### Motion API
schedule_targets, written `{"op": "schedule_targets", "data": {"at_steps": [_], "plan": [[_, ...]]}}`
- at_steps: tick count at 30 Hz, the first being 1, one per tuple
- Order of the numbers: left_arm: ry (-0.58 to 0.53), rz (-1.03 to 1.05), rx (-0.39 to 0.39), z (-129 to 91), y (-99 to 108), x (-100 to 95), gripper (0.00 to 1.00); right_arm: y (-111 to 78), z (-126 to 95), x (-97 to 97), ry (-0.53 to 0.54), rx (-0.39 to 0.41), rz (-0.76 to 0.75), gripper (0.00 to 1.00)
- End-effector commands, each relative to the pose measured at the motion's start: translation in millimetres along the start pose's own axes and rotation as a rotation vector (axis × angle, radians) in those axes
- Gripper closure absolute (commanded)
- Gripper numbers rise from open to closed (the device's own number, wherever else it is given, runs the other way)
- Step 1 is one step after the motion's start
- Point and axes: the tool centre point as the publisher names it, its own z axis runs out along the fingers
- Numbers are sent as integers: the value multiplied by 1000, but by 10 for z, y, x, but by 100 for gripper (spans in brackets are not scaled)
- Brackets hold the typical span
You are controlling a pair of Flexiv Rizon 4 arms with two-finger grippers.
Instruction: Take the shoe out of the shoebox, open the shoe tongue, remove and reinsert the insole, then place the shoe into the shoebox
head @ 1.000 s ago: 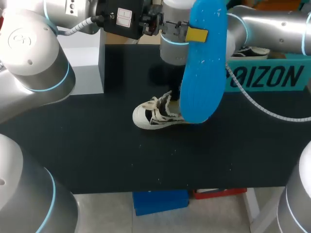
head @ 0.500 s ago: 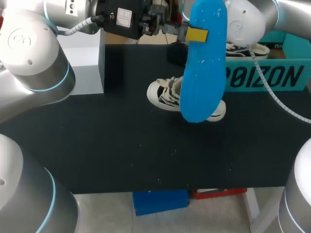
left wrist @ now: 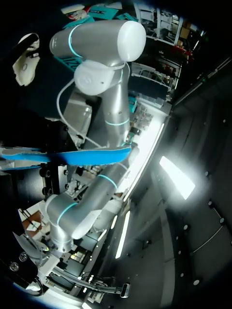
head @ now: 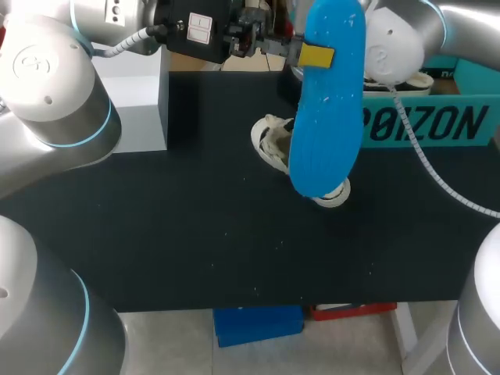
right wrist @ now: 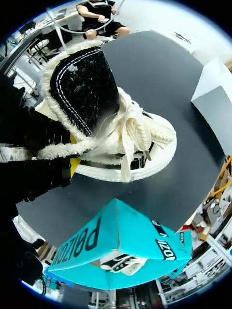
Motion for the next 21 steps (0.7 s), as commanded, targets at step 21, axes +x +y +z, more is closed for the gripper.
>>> {"op": "schedule_targets", "data": {"at_steps": [21], "plan": [[-2, 0, 2, 19, 7, -4, 100, 221, 434, 556, 23, 24, 566, 100]]}}
